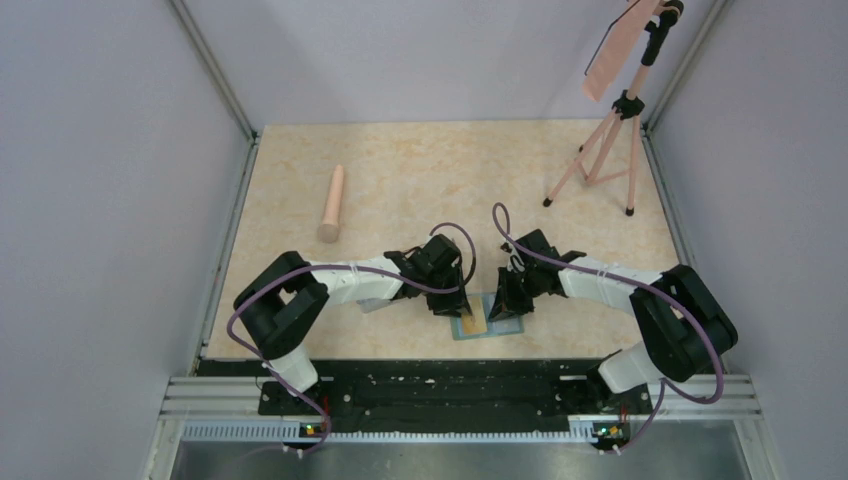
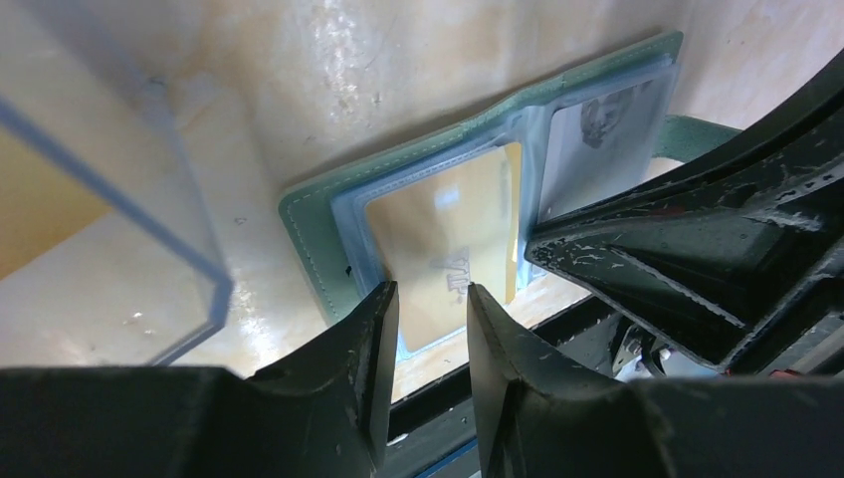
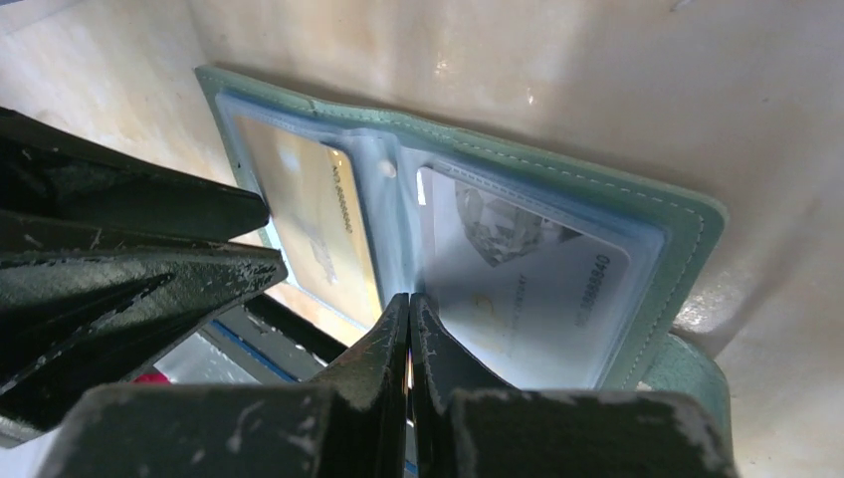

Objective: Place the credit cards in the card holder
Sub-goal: Turn over the card slot in the card holder.

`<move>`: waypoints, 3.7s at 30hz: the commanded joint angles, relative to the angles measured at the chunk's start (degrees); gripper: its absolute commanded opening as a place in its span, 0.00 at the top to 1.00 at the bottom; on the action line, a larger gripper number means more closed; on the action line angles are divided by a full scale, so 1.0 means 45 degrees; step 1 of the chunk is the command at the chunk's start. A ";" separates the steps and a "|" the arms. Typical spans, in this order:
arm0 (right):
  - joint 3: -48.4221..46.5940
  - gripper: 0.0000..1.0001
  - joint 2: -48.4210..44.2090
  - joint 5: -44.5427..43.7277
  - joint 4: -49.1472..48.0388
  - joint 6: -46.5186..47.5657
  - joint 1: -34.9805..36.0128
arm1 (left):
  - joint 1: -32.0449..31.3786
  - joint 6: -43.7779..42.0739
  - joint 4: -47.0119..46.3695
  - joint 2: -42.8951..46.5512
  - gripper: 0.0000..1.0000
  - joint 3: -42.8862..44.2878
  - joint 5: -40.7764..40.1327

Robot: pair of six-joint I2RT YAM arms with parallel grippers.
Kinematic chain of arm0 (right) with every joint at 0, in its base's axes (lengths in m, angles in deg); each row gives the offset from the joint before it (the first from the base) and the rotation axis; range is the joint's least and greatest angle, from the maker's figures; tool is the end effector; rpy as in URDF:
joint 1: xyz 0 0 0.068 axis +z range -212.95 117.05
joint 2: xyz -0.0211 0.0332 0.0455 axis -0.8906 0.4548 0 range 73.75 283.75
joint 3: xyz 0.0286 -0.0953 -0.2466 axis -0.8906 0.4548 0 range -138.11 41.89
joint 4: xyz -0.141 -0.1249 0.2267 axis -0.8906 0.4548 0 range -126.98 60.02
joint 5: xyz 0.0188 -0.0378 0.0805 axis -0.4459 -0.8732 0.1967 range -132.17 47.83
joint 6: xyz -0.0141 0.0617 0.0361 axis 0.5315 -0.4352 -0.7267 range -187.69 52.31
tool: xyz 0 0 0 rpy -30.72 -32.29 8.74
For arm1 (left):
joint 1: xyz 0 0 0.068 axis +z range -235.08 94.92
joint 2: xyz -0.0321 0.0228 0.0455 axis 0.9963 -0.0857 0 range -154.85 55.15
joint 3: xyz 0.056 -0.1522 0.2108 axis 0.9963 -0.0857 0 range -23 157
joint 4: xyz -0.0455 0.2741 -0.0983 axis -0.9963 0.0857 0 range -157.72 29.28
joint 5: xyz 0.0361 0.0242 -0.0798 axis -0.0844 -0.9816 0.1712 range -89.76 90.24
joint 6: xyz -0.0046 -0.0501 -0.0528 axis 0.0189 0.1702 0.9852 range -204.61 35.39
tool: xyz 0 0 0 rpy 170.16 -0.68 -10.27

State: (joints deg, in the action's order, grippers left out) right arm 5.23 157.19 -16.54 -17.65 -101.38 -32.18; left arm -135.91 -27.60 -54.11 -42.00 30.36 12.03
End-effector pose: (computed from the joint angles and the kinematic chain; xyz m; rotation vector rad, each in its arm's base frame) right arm 0.2258 0.1648 0.0879 -0.0654 2.8992 0.8838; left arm 0.2226 -0.2927 0.1055 -0.0677 2.8478 -0.8462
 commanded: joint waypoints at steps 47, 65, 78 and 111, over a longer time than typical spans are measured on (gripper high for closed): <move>0.0073 1.00 0.0343 -0.0109 -0.0020 0.0285 0.0232 | -0.1447 -0.1684 0.5308 -0.1770 0.71 0.5088 -0.2290; -0.0104 1.00 0.0317 -0.0162 0.0244 0.0389 0.0240 | -0.1885 -0.2596 0.7238 -0.2395 0.73 0.6990 -0.3410; -0.0137 1.00 0.0306 -0.0187 0.0349 0.0471 0.0241 | -0.2042 -0.2865 0.8748 -0.3499 0.66 0.7302 -0.3856; -0.0207 1.00 0.0325 -0.0186 0.0464 0.0593 0.0237 | -0.2104 -0.2694 0.8147 -0.4418 0.62 0.7068 -0.3249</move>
State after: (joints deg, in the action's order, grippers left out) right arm 5.49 158.19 -15.90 -16.58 -100.22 -32.18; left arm -145.35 -39.79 -18.44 -60.18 61.62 -3.00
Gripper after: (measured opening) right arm 0.003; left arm 0.370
